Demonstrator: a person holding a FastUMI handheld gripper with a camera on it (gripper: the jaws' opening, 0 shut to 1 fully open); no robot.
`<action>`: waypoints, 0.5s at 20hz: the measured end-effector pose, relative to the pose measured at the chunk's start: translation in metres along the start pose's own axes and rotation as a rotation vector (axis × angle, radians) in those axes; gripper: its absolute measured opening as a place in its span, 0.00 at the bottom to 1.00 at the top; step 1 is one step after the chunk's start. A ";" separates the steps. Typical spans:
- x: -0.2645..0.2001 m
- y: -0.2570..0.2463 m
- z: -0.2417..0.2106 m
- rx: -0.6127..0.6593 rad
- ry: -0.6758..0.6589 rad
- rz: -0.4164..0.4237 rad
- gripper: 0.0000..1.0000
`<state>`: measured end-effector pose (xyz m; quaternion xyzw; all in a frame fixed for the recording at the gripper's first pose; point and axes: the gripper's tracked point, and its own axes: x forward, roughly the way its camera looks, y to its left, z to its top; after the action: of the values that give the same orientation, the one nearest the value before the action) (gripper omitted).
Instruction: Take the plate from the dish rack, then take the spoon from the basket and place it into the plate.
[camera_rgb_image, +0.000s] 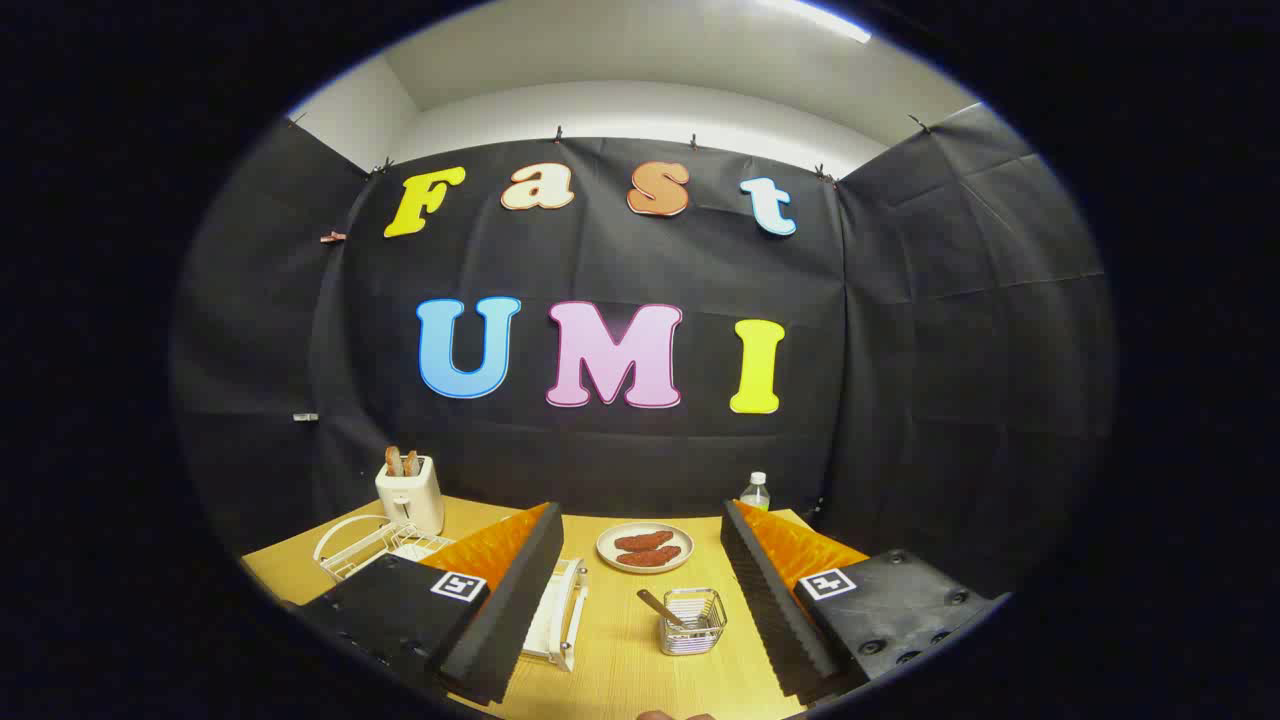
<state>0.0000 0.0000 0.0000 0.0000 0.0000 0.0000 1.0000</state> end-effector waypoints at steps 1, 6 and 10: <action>0.000 0.000 -0.002 0.001 0.005 0.004 0.97; -0.002 0.002 -0.005 -0.005 0.016 0.024 0.97; -0.001 0.002 -0.006 -0.003 0.019 0.031 0.97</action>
<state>-0.0009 0.0019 -0.0065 -0.0017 0.0097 0.0155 0.9998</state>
